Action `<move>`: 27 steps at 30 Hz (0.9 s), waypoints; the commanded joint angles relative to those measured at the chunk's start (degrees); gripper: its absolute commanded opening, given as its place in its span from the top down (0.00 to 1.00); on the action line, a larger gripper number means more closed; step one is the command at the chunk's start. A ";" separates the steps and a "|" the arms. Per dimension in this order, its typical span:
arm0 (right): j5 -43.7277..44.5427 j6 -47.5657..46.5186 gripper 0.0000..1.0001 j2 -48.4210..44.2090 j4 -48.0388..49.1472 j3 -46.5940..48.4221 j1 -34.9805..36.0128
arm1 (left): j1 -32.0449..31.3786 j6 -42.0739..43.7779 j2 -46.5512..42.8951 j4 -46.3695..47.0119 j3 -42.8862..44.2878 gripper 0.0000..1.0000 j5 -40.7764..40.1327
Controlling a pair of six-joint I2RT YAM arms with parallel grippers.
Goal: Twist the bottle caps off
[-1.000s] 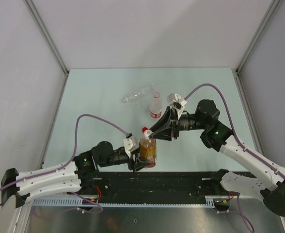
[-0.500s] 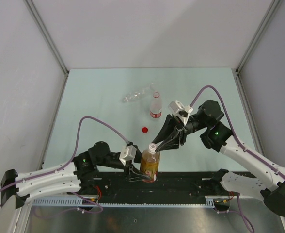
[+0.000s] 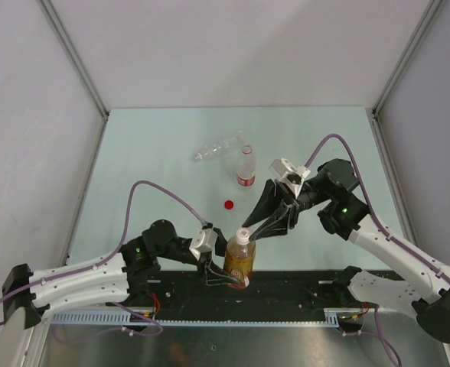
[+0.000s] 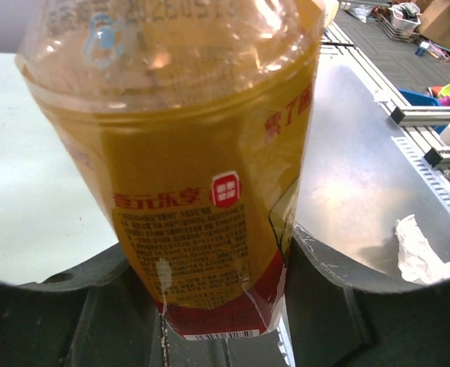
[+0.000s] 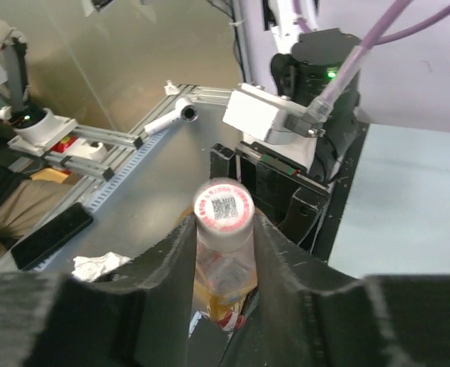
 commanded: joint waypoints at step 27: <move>54.48 -0.86 0.01 -3.34 -12.04 0.81 -0.24 | 0.19 0.47 4.82 -14.66 6.51 1.00 -40.25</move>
